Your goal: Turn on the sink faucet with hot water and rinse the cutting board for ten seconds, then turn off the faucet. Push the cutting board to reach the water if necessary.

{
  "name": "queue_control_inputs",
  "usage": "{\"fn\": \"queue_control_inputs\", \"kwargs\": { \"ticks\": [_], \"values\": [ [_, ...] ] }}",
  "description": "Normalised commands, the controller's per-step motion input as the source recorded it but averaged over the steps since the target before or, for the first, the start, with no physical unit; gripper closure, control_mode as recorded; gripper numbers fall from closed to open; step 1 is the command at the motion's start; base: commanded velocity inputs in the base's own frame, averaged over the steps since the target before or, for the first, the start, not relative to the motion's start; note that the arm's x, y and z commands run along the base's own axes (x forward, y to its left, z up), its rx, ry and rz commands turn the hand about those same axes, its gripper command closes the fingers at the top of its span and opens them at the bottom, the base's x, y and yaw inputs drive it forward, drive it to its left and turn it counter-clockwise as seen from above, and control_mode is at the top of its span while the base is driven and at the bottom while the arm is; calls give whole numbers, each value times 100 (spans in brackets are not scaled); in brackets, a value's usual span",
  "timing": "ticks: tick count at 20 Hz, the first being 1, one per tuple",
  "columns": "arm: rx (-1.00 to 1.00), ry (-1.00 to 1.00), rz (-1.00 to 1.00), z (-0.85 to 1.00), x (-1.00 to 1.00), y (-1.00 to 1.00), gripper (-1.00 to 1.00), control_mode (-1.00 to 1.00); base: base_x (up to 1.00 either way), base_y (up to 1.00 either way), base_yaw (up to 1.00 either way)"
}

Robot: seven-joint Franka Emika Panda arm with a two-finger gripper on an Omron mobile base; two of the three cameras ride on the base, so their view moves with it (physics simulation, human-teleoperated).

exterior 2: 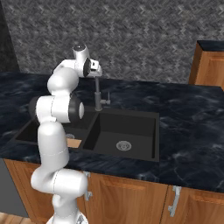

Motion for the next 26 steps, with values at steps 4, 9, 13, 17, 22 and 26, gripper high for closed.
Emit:
{"fn": "queue_control_inputs", "kwargs": {
  "ticks": [4,9,13,17,22,26],
  "values": [
    [0,0,0,0,0,-5,-100,-100,0,0,0],
    [0,0,0,0,0,-28,-100,-100,0,0,0],
    [0,1,0,0,0,-1,-100,-100,0,0,0],
    [-3,3,-10,0,17,62,-100,-100,0,0,0],
    [0,5,-7,0,5,46,-100,-100,0,0,0],
    [0,5,-4,0,9,27,-100,-100,0,0,0]
  ]
}}
